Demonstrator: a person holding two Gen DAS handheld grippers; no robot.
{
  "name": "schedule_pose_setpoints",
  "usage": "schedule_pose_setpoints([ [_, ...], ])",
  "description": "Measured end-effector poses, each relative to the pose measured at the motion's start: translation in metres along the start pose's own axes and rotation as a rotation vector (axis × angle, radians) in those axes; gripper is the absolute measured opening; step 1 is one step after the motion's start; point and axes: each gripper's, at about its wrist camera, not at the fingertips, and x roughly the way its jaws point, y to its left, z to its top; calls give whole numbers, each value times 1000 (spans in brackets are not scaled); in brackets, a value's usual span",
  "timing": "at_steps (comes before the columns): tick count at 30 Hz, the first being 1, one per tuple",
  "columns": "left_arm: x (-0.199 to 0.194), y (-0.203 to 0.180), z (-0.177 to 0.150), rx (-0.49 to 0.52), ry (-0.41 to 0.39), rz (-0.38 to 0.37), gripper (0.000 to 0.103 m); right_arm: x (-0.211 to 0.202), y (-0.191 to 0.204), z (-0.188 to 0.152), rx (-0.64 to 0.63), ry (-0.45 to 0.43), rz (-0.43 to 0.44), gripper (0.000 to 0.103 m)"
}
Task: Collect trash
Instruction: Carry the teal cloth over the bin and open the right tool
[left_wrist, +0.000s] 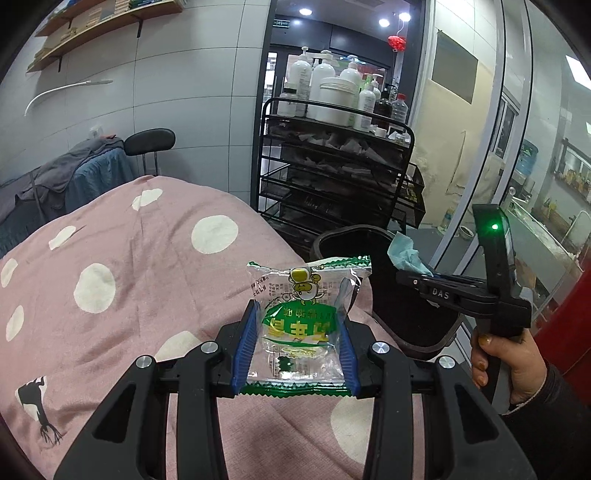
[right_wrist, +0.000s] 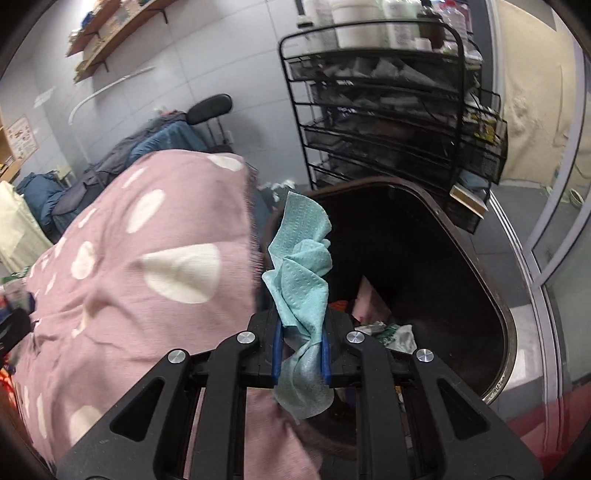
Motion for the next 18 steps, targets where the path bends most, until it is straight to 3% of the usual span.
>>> schedule_pose_setpoints([
  [8,7,-10,5,18,10,-29,40,39,-35,-3,98,105,-41,20],
  [10,9,-14,5,25,13,-34,40,43,-39,-4,116,115,-38,28],
  [12,11,-16,5,27,16,-43,40,45,-41,-6,117,115,-41,59],
  [13,12,-17,5,26,19,-48,40,44,-41,-8,117,106,-47,65],
  [18,15,-21,4,25,28,-63,40,37,-40,-12,101,78,-73,72],
])
